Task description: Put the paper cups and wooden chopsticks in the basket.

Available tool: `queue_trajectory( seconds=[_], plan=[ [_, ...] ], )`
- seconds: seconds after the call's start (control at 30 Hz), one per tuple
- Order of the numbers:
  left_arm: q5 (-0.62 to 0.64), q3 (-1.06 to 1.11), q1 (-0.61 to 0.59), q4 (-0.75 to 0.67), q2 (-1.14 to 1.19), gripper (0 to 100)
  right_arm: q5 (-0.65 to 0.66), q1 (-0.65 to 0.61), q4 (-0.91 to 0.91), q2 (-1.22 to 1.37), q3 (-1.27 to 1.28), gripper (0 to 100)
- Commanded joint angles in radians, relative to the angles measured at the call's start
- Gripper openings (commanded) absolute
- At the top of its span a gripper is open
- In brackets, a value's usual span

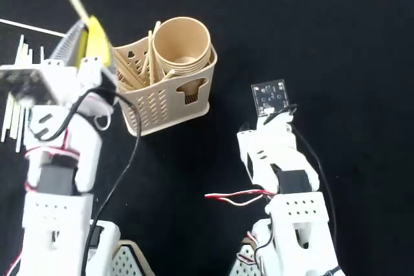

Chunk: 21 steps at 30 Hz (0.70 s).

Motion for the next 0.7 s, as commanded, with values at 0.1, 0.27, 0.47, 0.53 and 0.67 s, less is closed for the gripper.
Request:
queue_trajectory(
  seconds=[0.1,0.27,0.47,0.53,0.67],
  plan=[
    [0.011,0.001,0.01,-0.068,0.144,3,-0.002,-0.017,-0.018,-0.015,-0.007,17.3],
    [0.026,-0.025,0.012,0.058,0.127,13,-0.002,-0.017,-0.018,-0.015,-0.008,17.3],
    [0.072,-0.094,0.01,0.21,0.04,17,-0.002,-0.017,-0.018,-0.015,-0.007,17.3],
    [0.072,-0.108,0.01,0.245,0.002,17,-0.002,-0.017,-0.018,-0.015,-0.007,17.3],
    [0.072,-0.166,-0.064,0.356,-0.061,17,-0.002,-0.017,-0.018,-0.015,-0.005,17.3]
  ],
)
